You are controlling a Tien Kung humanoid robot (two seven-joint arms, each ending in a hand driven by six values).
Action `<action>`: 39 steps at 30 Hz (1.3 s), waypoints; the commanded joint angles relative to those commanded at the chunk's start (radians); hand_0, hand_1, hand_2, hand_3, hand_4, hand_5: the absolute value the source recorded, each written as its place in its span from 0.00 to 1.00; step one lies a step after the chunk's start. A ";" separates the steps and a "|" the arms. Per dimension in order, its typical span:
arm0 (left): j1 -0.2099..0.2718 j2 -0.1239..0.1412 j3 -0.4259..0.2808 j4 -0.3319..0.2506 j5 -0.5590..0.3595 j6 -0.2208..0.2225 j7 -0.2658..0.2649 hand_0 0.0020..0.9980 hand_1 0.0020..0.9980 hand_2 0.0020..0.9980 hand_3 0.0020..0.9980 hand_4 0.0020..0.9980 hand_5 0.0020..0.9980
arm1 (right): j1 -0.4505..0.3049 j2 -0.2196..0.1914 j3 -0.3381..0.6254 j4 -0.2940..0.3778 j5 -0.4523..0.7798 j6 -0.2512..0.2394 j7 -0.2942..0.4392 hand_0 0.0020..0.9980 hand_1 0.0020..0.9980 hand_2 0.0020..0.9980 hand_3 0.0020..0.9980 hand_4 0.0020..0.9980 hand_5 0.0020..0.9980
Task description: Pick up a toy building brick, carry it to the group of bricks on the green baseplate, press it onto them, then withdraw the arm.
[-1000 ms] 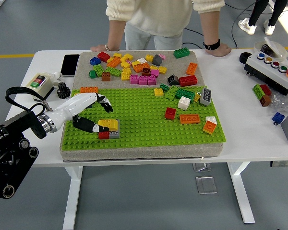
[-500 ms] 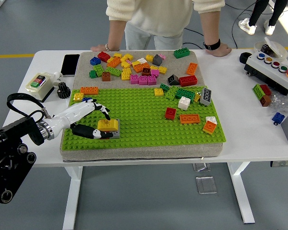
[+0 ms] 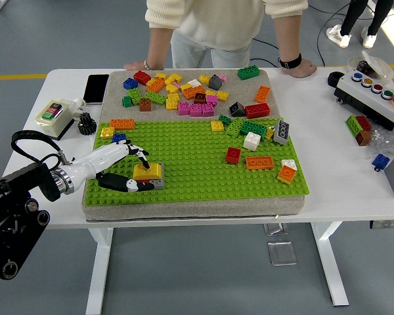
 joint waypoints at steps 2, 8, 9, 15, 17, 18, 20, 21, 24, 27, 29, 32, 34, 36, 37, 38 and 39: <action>-0.001 -0.002 0.000 0.006 -0.002 0.000 0.001 1.00 0.91 0.87 0.61 1.00 0.70 | 0.001 0.000 0.001 0.000 0.001 0.000 0.000 0.73 0.63 0.68 0.62 0.94 0.49; -0.002 -0.007 0.001 0.020 0.001 0.002 0.001 1.00 0.91 0.87 0.62 1.00 0.70 | 0.002 0.000 0.001 0.000 0.002 0.001 0.000 0.73 0.63 0.68 0.62 0.94 0.49; -0.003 -0.008 0.001 0.023 0.001 0.002 0.001 1.00 0.91 0.87 0.62 1.00 0.70 | 0.002 0.000 0.002 0.000 0.002 0.001 0.000 0.73 0.63 0.68 0.62 0.94 0.49; -0.006 -0.015 0.002 0.032 0.003 0.004 0.002 1.00 0.91 0.87 0.62 1.00 0.70 | 0.002 0.000 0.002 0.000 0.001 0.001 0.000 0.73 0.63 0.68 0.62 0.95 0.49; -0.008 -0.017 0.002 0.033 0.004 0.003 0.003 1.00 0.91 0.87 0.62 1.00 0.70 | 0.002 0.000 0.003 0.000 0.001 0.001 0.000 0.73 0.63 0.68 0.62 0.95 0.49; -0.008 -0.017 0.002 0.033 0.005 0.003 0.002 1.00 0.91 0.87 0.62 1.00 0.70 | 0.002 0.000 0.003 0.000 0.001 0.001 0.000 0.73 0.64 0.68 0.62 0.95 0.49; -0.009 -0.018 0.003 0.034 0.008 0.002 0.002 1.00 0.91 0.87 0.62 1.00 0.70 | 0.002 0.000 0.003 0.000 0.002 0.001 0.001 0.73 0.64 0.68 0.62 0.95 0.49; -0.009 -0.018 0.003 0.034 0.010 0.001 0.002 1.00 0.91 0.87 0.62 1.00 0.70 | 0.003 0.000 0.003 0.000 0.002 0.001 0.001 0.73 0.64 0.68 0.62 0.95 0.49; -0.007 -0.018 0.004 0.035 0.016 0.000 0.002 1.00 0.91 0.87 0.62 1.00 0.70 | 0.003 -0.001 0.004 0.000 0.003 0.002 0.001 0.73 0.64 0.68 0.62 0.94 0.49; -0.003 -0.018 0.005 0.033 0.022 -0.003 0.002 1.00 0.91 0.87 0.62 1.00 0.70 | 0.003 -0.001 0.006 0.000 0.003 0.002 0.001 0.73 0.64 0.68 0.62 0.94 0.49; -0.002 -0.018 0.005 0.032 0.024 -0.003 0.002 1.00 0.91 0.87 0.62 1.00 0.70 | 0.003 -0.001 0.006 0.000 0.003 0.002 0.001 0.73 0.64 0.68 0.62 0.94 0.49; -0.002 -0.019 0.005 0.031 0.026 -0.003 0.003 1.00 0.91 0.87 0.62 1.00 0.69 | 0.003 -0.001 0.006 0.000 0.003 0.002 0.001 0.73 0.64 0.68 0.62 0.94 0.49; -0.002 -0.019 0.004 0.035 0.028 -0.002 0.003 1.00 0.91 0.87 0.62 1.00 0.69 | 0.003 -0.001 0.006 0.000 0.003 0.001 0.001 0.73 0.64 0.68 0.62 0.94 0.49; -0.001 -0.019 0.003 0.038 0.032 0.000 0.003 1.00 0.91 0.87 0.62 1.00 0.69 | 0.003 -0.001 0.006 0.000 0.002 0.001 0.001 0.73 0.64 0.68 0.62 0.94 0.49; -0.001 -0.019 0.004 0.040 0.034 0.001 0.003 1.00 0.91 0.87 0.62 1.00 0.69 | 0.003 -0.001 0.006 0.000 0.002 0.001 0.001 0.73 0.64 0.68 0.62 0.94 0.49; -0.001 -0.019 0.004 0.041 0.035 0.001 0.003 1.00 0.91 0.87 0.62 1.00 0.69 | 0.003 -0.001 0.006 0.000 0.002 0.001 0.000 0.73 0.64 0.68 0.62 0.94 0.49; -0.001 -0.020 0.005 0.043 0.037 0.001 0.003 1.00 0.91 0.87 0.62 1.00 0.69 | 0.002 -0.001 0.006 0.000 0.003 0.001 0.001 0.73 0.64 0.68 0.62 0.94 0.49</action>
